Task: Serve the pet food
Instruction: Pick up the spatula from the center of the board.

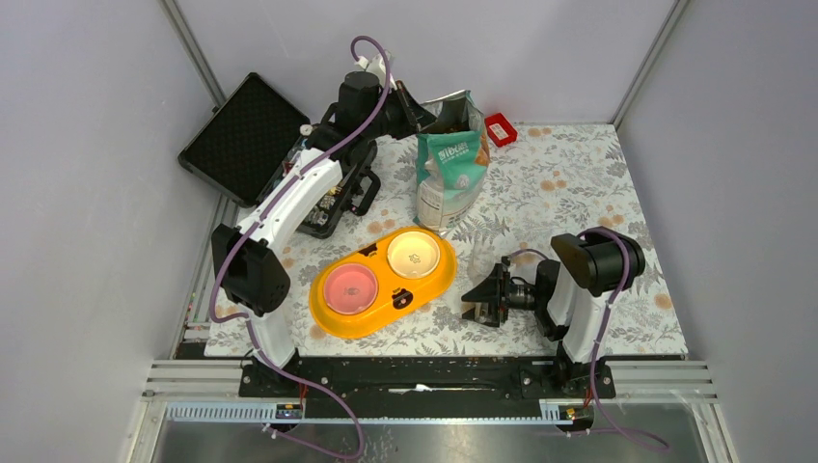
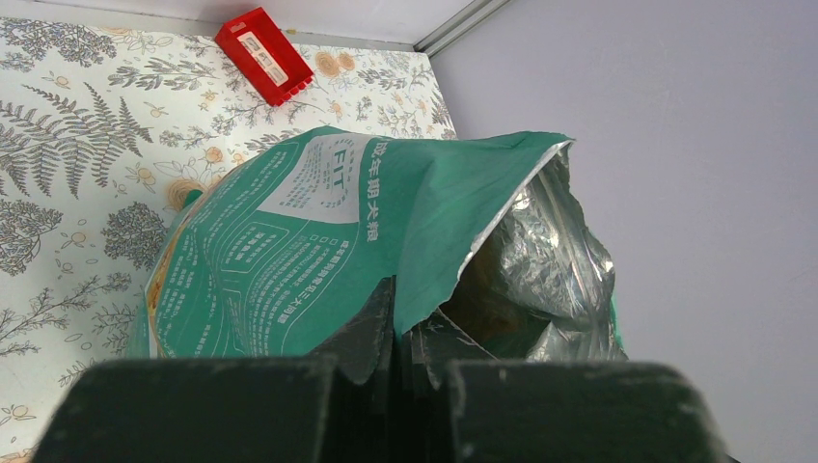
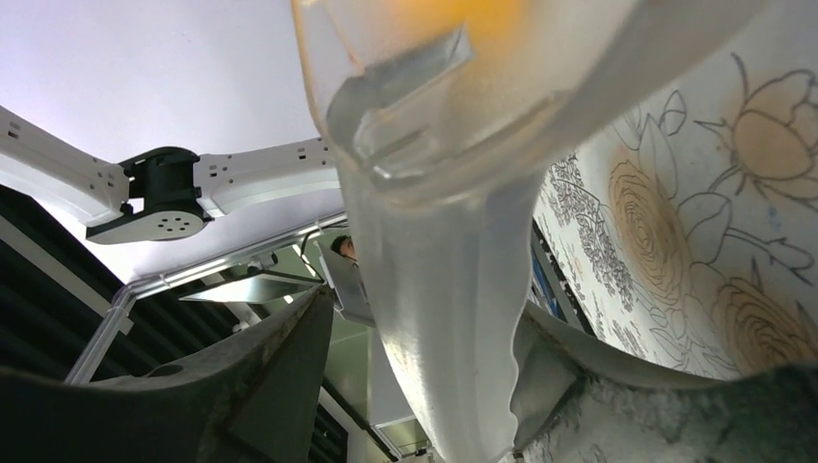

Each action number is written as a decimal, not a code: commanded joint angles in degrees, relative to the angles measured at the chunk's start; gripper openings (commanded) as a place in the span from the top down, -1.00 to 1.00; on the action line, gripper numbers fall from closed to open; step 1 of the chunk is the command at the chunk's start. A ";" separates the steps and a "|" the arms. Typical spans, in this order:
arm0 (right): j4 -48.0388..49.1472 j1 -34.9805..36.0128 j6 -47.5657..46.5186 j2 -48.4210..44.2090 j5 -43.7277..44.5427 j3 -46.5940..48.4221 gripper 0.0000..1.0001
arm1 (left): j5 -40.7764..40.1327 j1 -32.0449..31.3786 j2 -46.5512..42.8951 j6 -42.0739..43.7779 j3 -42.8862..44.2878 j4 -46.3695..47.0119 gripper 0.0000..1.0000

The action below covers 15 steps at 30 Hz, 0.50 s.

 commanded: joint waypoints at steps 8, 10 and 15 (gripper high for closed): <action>-9.75 -0.47 4.51 -2.35 5.35 -2.85 -0.99 | 1.46 0.30 -5.22 0.91 2.16 0.86 1.00; -14.15 -0.45 2.11 -4.30 7.21 -3.79 -1.00 | 1.69 0.30 -4.88 0.75 2.56 0.80 1.00; -37.23 -0.47 -8.46 -14.83 13.43 -4.35 -1.00 | 1.93 0.22 -4.12 0.46 3.56 0.85 1.00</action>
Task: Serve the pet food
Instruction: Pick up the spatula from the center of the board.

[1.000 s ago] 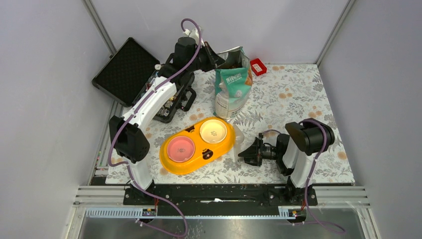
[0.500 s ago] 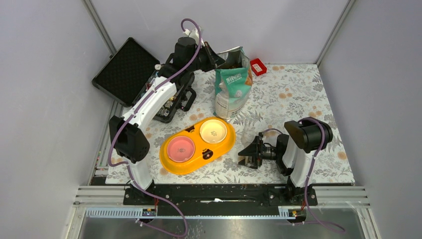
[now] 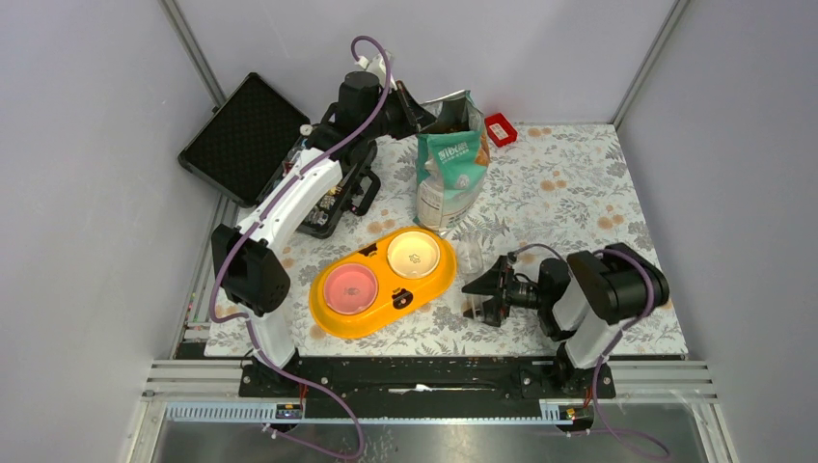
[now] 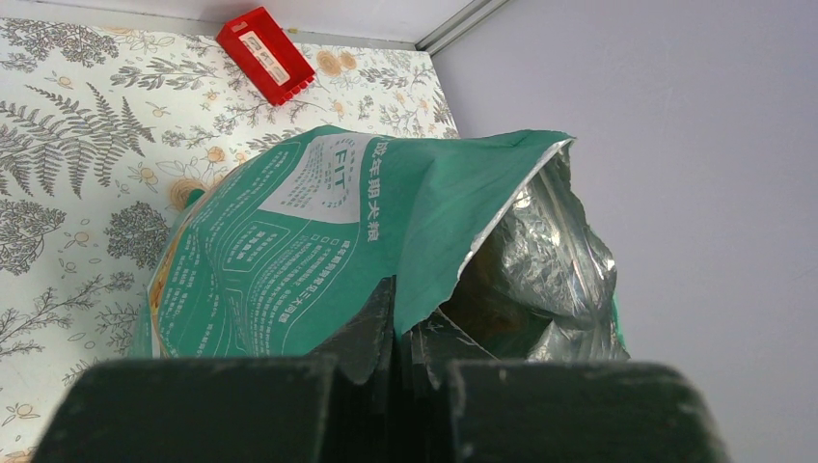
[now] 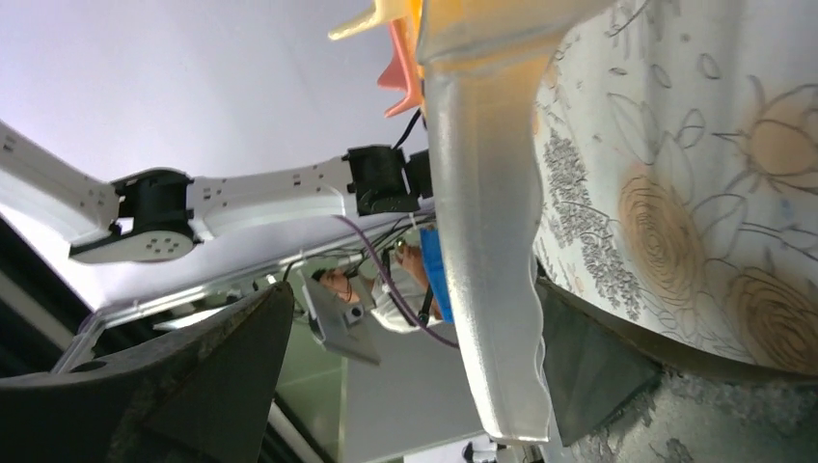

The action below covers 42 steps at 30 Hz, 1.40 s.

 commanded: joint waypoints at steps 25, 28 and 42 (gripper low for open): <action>-129.19 10.21 -39.77 -52.77 59.59 31.61 -0.99 | 1.89 -1.46 -3.53 -0.78 3.79 1.89 1.00; -129.71 13.39 -40.20 -52.41 61.79 33.27 -0.99 | 1.86 -1.54 -3.52 -0.91 3.91 1.85 1.00; -119.54 34.75 -43.74 -33.11 72.46 40.47 -0.77 | 1.68 -1.63 -3.61 -0.53 4.27 0.68 1.00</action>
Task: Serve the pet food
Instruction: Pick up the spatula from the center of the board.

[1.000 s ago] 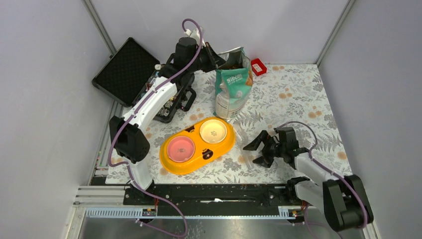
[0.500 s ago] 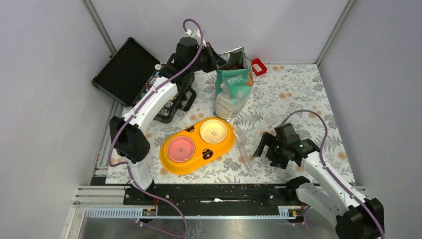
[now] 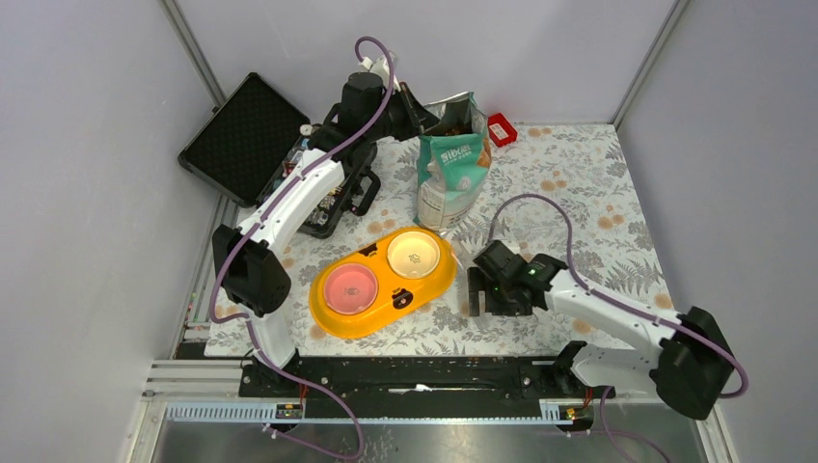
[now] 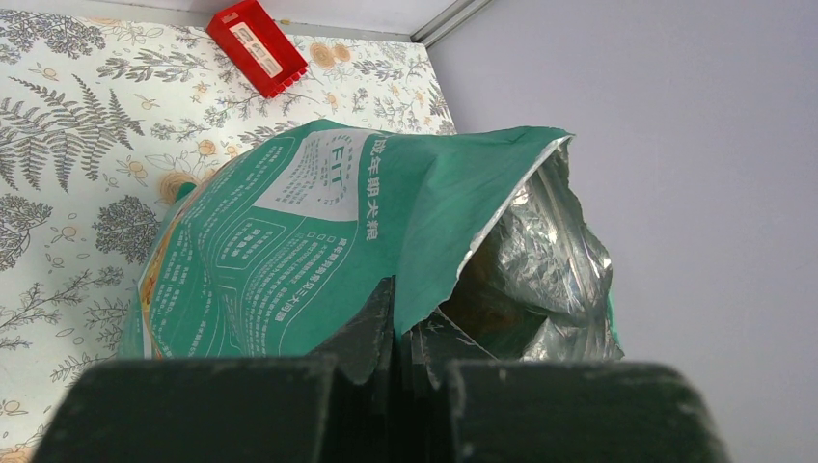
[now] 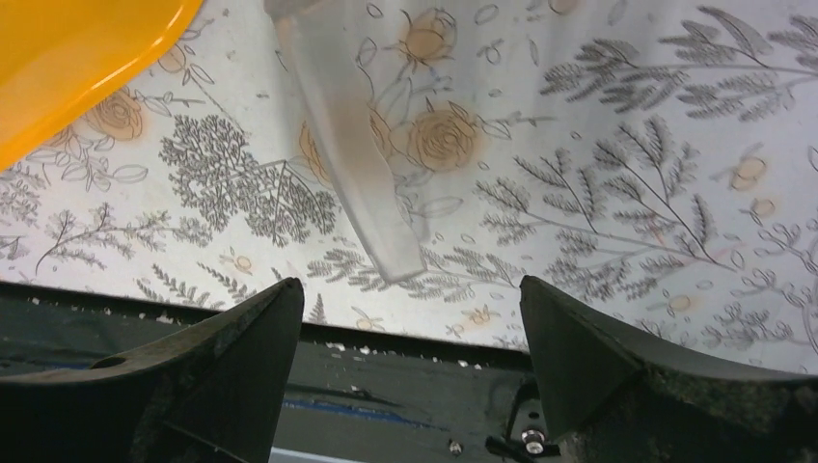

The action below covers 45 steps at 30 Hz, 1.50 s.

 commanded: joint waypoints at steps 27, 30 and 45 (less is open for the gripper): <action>49.70 -4.67 -0.14 8.93 -28.73 -18.69 0.57 | 1.04 -0.30 -4.56 0.52 3.20 0.31 1.00; 53.94 -8.67 -0.03 5.74 -37.04 -22.45 0.59 | 0.98 -0.30 -4.84 0.62 3.05 0.30 1.00; 54.38 -13.47 -0.54 13.02 -52.19 -24.56 -0.29 | 0.92 -0.32 -5.66 0.59 3.05 0.42 1.00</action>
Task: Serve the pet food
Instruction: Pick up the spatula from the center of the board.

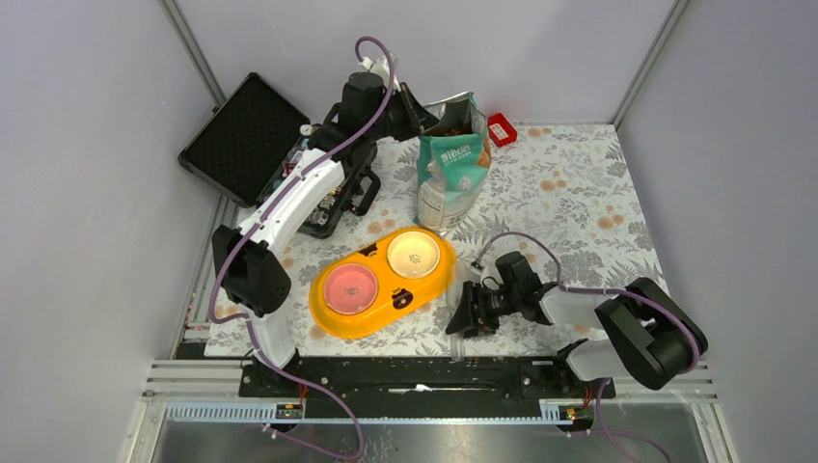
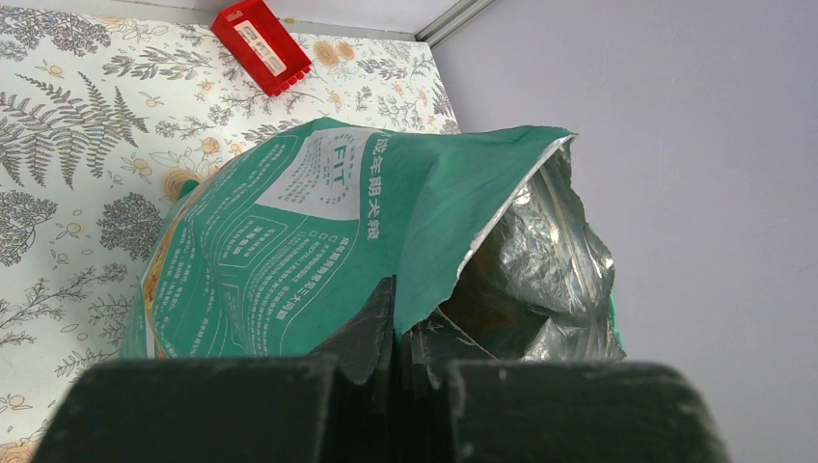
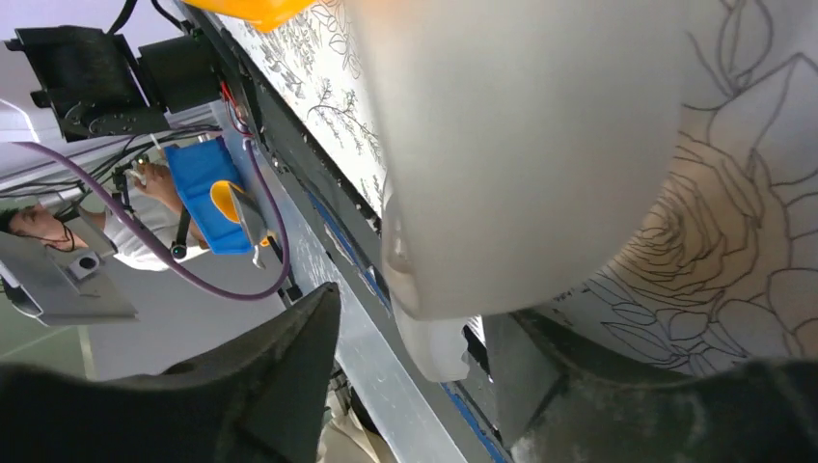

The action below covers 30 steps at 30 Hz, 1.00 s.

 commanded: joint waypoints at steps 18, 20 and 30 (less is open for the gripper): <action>-47.73 1.18 -6.77 -25.16 35.54 14.68 -1.00 | 2.18 -0.45 -3.56 1.41 6.53 0.07 1.00; -49.87 2.40 -6.16 -24.95 38.29 16.19 -1.00 | 2.06 -0.45 -3.59 1.39 6.76 0.02 1.00; -63.77 19.08 2.56 -24.10 62.01 29.40 -1.00 | 3.10 -0.54 -2.88 0.04 6.53 0.61 1.00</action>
